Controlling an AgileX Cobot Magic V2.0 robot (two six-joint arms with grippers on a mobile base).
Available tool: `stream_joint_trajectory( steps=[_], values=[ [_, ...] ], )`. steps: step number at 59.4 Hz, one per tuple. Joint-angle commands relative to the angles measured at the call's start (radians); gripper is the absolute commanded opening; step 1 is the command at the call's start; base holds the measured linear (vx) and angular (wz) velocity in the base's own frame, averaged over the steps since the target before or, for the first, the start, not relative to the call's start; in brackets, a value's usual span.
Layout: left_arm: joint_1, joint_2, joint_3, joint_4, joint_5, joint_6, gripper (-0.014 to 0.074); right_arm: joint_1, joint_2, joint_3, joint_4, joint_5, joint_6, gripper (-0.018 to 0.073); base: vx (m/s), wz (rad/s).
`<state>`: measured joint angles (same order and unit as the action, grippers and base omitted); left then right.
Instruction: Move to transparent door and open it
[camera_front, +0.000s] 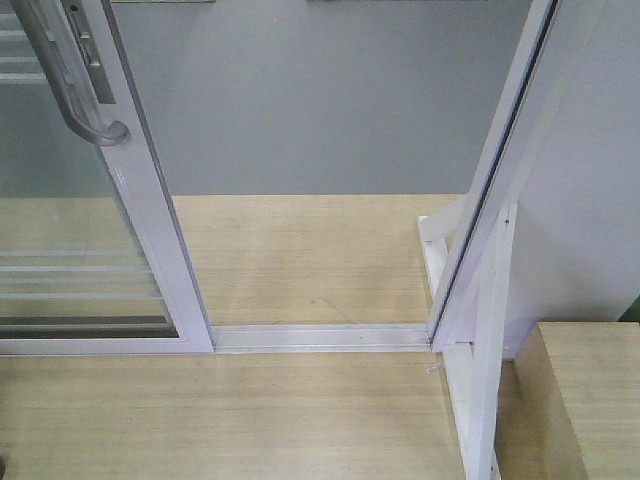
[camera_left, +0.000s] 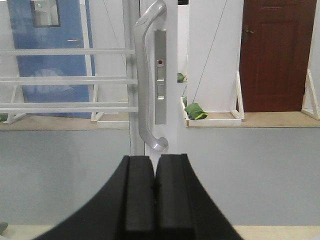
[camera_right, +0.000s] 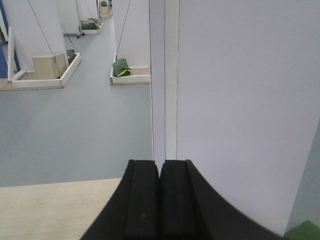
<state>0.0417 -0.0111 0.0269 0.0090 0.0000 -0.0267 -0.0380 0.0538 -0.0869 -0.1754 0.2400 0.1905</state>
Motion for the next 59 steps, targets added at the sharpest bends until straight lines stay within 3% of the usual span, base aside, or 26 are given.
stream_joint_trajectory(
  steps=[1, 7, 10, 59],
  values=[
    [-0.005, -0.003, 0.031, -0.009, -0.073, -0.009, 0.0000, -0.007, -0.091, 0.050, 0.008, -0.080, -0.011, -0.0011, 0.00, 0.00],
    [-0.005, -0.005, 0.031, -0.009, -0.071, -0.009, 0.0000, -0.007, -0.074, 0.136, -0.001, -0.171, -0.007, -0.0011, 0.00, 0.00],
    [-0.005, -0.002, 0.031, -0.009, -0.071, -0.009, 0.0000, -0.007, -0.080, 0.130, 0.005, -0.123, -0.006, -0.0010, 0.00, 0.01],
    [-0.005, -0.003, 0.031, -0.009, -0.069, -0.009, 0.0000, -0.007, -0.079, 0.131, 0.006, -0.137, -0.007, -0.0008, 0.00, 0.00]
  ],
)
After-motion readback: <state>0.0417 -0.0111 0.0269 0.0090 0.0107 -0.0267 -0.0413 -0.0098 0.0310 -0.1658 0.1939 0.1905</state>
